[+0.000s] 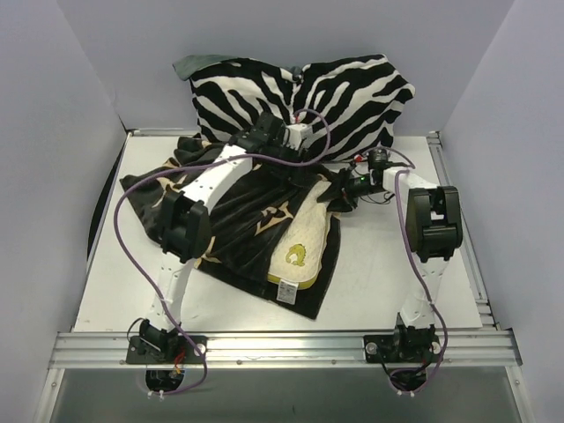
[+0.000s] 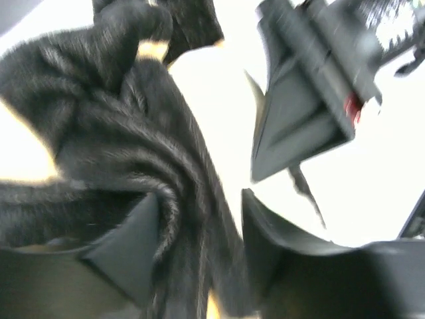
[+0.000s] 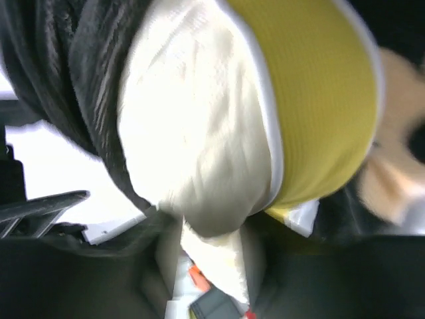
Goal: Put the pillow into the pillowcase
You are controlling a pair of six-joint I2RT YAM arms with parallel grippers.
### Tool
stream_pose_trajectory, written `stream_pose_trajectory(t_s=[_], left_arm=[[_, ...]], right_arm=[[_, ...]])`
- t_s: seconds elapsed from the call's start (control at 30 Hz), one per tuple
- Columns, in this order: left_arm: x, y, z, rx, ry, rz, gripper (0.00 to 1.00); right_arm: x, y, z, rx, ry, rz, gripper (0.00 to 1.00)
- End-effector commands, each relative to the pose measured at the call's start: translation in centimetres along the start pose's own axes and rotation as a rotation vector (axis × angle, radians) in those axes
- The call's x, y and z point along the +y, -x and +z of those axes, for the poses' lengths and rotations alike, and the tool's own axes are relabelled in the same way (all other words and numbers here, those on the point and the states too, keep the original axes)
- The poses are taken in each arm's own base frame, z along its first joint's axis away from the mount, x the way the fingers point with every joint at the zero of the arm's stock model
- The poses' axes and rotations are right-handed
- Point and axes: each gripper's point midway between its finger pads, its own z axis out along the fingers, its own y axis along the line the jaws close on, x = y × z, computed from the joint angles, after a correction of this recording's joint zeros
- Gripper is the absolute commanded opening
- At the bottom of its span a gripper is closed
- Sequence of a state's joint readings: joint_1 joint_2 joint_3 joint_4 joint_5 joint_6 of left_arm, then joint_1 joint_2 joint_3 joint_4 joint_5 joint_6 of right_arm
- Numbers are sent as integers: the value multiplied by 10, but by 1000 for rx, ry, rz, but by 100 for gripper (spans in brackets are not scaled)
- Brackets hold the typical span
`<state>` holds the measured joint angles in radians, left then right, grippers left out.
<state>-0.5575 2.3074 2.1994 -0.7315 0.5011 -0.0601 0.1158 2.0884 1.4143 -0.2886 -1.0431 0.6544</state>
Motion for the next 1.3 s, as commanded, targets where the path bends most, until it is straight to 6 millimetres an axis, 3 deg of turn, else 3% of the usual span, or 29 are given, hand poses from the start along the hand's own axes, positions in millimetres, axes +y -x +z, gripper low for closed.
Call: stream_pose_trajectory(t_s=[0.0,0.03,0.07,0.1,0.13,0.17,0.2,0.23,0.27,0.33,0.37,0.47,0.53,0.7,0.8,0.87,0.93,0.97,1.0,1.03,1.07,1.1,1.13,1.17,1.2,1.23,1.27], left_arm=[[-14,26,-98,-85,-79,79,69],[-4,16,-116,-71,-71,143,71],[9,11,-154,-85,-29,151,73],[20,-30,-164,13,-22,91,77],[29,-53,-177,61,-13,156,78],[23,-67,-204,75,17,204,79],[29,-93,-221,132,46,198,79],[35,-136,-222,224,37,217,80],[28,-147,-242,216,54,264,80],[32,-205,-251,323,39,311,81],[36,-220,-261,363,96,343,81],[37,-254,-257,412,83,331,80],[30,-260,-250,406,54,309,79],[27,-262,-207,421,76,297,80],[25,-256,-177,404,105,340,80],[31,-254,-157,403,133,366,76],[26,-260,-143,424,101,367,57],[21,-268,-133,465,61,369,44],[0,-271,-124,487,-14,405,30],[-19,-257,-119,467,-81,435,14],[-55,-256,-119,466,-236,400,8],[-87,-248,-117,459,-334,425,5],[-116,-208,-120,372,-402,476,0],[-150,-198,-127,349,-539,446,0],[-171,-185,-131,325,-589,466,0],[-197,-173,-135,297,-645,515,0],[-213,-153,-141,248,-670,558,0]], right_arm=[[20,28,-40,-144,22,-149,41],[15,19,-44,-133,7,-134,47],[22,9,-53,-143,3,-156,53],[18,-1,-54,-134,-6,-164,65],[5,-19,-50,-103,-27,-125,70],[8,-33,-55,-106,-29,-143,73],[4,-43,-55,-97,-41,-157,78],[-7,-61,-50,-57,-70,-144,79],[-7,-71,-53,-49,-85,-165,80],[-17,-90,-53,-5,-123,-169,81],[-19,-98,-53,4,-133,-168,81],[-21,-109,-50,24,-155,-208,81],[-20,-120,-47,74,-141,-199,77],[-28,-146,-30,220,-133,-147,77],[-31,-154,-15,288,-119,-112,75],[-32,-154,-7,319,-103,-96,69],[-29,-150,4,320,-70,-61,59],[-26,-149,8,316,-55,-46,44],[-15,-142,13,302,0,-28,38],[-13,-144,18,305,16,-17,30],[-8,-141,20,294,37,-11,13],[7,-128,27,243,121,-79,7],[28,-122,26,209,163,25,0],[25,-125,30,191,181,115,0],[55,-108,28,106,322,-15,0],[70,-100,27,96,359,161,0],[77,-103,30,97,394,165,0]])
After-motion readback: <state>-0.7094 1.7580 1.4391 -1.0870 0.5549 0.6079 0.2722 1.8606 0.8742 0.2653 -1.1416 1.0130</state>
